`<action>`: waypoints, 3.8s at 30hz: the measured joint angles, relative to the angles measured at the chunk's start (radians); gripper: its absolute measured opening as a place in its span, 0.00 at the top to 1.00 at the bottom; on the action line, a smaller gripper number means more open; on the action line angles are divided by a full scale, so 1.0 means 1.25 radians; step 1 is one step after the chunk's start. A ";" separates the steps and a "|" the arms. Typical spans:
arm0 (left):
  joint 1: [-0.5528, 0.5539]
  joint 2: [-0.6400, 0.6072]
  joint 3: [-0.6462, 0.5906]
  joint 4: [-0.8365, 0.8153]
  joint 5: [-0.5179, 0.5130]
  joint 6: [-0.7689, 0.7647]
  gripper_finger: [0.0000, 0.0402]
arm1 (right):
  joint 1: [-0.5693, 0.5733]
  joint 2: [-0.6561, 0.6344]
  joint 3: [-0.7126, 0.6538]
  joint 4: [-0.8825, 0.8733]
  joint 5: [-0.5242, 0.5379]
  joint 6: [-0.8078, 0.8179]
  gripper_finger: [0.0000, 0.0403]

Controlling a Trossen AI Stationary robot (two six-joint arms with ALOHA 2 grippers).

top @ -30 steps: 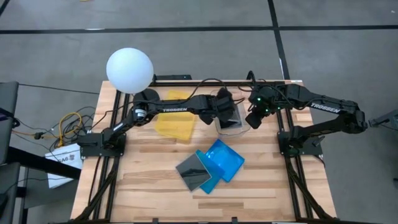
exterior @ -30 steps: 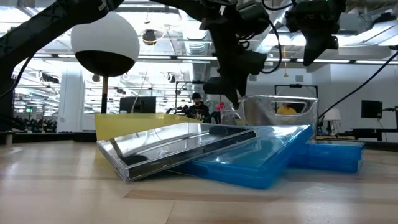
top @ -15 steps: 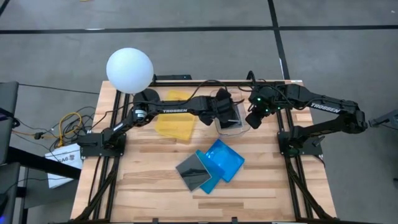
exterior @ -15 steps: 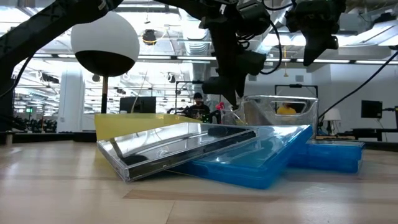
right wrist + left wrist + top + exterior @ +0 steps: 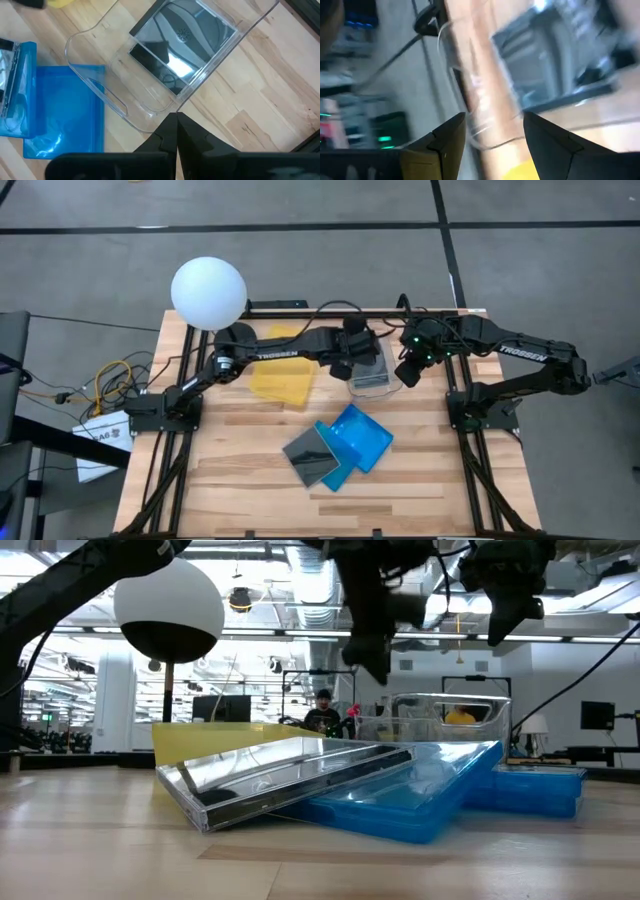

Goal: Pick & place jewel cases by type
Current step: Put the black CD case into the transparent bin

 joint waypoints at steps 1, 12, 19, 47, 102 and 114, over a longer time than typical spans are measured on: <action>0.000 -0.008 -0.003 -0.001 0.026 -0.038 0.52 | 0.000 0.000 0.000 0.000 -0.001 0.000 1.00; 0.031 -0.128 -0.012 -0.082 0.395 -0.418 0.52 | 0.001 -0.005 0.000 0.000 -0.065 -0.024 1.00; 0.021 -0.157 -0.013 -0.198 0.502 -0.519 0.52 | 0.033 -0.048 0.000 -0.001 -0.078 -0.030 1.00; -0.091 -0.357 -0.380 0.034 0.575 -0.729 0.52 | 0.332 -0.124 0.000 -0.002 0.071 0.176 1.00; -0.352 -0.667 -1.369 0.798 0.403 -1.073 0.52 | 0.577 0.451 0.044 0.683 -0.061 0.616 1.00; -0.352 -0.636 -1.368 0.839 0.398 -1.023 0.52 | 0.603 0.606 0.244 0.476 -0.062 0.483 1.00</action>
